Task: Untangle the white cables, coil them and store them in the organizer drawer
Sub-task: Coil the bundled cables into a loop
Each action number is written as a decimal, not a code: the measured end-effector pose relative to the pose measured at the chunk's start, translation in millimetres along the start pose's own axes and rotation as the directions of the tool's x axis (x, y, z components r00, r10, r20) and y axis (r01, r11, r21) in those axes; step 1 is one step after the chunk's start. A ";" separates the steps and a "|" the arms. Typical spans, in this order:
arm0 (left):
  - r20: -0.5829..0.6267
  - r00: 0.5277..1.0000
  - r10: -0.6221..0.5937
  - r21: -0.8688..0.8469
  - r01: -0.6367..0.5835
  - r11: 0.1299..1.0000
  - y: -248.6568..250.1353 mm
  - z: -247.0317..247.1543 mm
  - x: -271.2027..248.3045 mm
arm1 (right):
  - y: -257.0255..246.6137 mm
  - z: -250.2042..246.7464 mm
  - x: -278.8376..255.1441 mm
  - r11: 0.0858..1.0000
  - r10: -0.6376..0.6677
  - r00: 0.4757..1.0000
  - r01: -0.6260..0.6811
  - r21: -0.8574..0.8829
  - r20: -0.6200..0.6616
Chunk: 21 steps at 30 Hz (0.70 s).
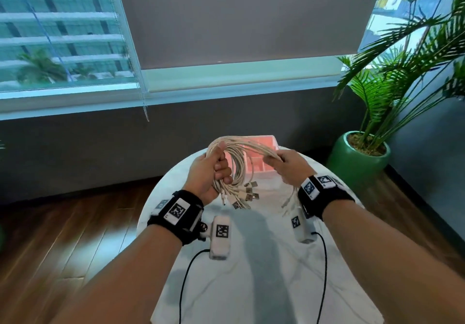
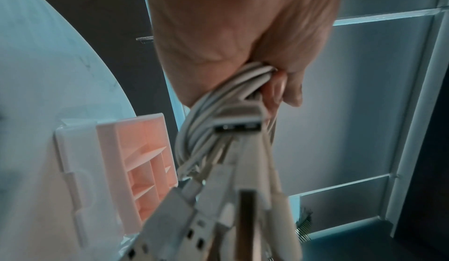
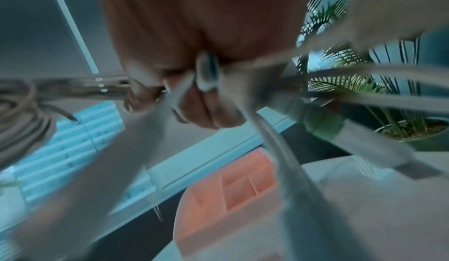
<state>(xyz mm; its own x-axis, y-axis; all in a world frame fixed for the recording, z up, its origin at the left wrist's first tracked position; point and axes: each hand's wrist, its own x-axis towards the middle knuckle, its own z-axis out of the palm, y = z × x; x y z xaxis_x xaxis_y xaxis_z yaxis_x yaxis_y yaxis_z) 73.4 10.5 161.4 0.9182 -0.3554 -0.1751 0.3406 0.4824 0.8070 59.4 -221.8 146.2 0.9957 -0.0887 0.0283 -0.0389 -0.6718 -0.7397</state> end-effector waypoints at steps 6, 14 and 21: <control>-0.117 0.992 0.054 -0.058 -0.061 0.996 6.1 -0.9 4.4 | 11.7 49.5 -2.1 0.951 -0.167 0.985 0.172 -0.256 0.044; -0.149 0.986 0.074 -0.167 -0.099 0.981 15.2 3.8 14.1 | 5.0 72.2 0.1 0.956 0.000 1.000 0.004 0.292 -0.015; -0.181 0.983 0.030 -0.203 -0.067 0.977 14.2 -6.7 10.4 | 7.2 42.8 -3.8 0.704 0.112 0.975 -0.213 0.678 0.190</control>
<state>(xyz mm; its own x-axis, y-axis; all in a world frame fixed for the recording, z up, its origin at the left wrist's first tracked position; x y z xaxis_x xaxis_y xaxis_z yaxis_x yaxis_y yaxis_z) 89.1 19.1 167.3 0.9494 -0.1901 -0.2498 0.3121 0.6575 0.6858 58.9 -194.8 112.0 0.9828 -0.0224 -0.1833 -0.1822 0.0447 -0.9822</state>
